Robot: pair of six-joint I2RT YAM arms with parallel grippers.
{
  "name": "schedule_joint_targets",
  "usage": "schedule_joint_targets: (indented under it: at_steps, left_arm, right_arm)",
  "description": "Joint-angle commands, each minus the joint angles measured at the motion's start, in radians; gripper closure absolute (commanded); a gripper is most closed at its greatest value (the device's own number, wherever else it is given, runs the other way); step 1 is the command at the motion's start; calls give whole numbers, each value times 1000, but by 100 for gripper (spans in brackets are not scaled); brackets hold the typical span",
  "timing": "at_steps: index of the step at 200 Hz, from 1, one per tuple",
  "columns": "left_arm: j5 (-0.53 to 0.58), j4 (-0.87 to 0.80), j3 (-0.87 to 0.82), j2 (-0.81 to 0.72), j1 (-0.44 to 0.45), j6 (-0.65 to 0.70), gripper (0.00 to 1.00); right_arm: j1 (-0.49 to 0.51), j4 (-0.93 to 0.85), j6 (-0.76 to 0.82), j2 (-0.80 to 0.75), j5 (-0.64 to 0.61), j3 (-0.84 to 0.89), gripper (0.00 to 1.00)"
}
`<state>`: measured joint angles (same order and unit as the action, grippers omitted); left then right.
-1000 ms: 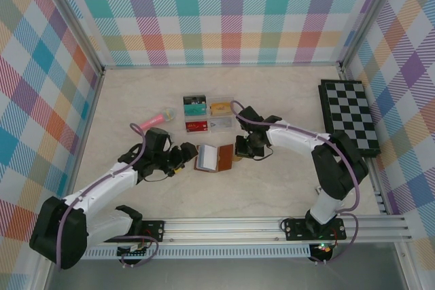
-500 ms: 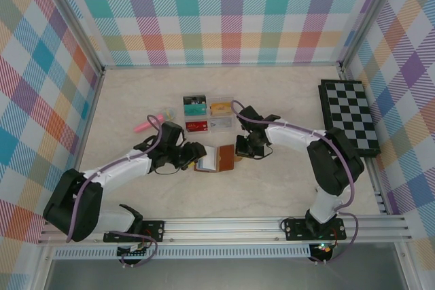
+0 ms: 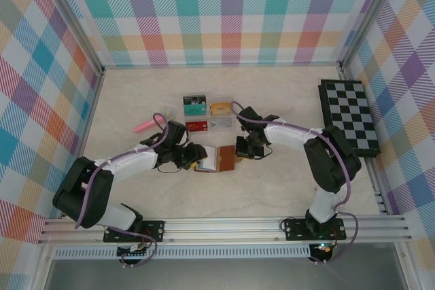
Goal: Take the credit cards out of the card holder
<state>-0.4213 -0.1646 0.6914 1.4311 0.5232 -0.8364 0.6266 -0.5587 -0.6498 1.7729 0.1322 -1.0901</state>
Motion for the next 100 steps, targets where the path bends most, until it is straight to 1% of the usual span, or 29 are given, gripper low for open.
schedule_joint_targets:
  at_steps: [1, 21, 34, 74, 100]
  left_arm:
    - [-39, 8, 35, 13, 6, 21, 66]
    - [-74, 46, 35, 24, 6, 14, 74]
    - [-97, 76, 30, 26, 6, 1, 78]
    - [-155, 162, 23, 19, 21, -23, 79]
    - [-157, 189, 33, 46, 55, -30, 75]
  right_arm:
    - [-10, 12, 12, 14, 23, -14, 98]
    - [-10, 14, 13, 13, 27, -13, 98]
    - [-10, 16, 15, 13, 27, -11, 98]
    - [-12, 17, 16, 16, 32, -13, 98]
    - [-11, 20, 16, 20, 35, -16, 98]
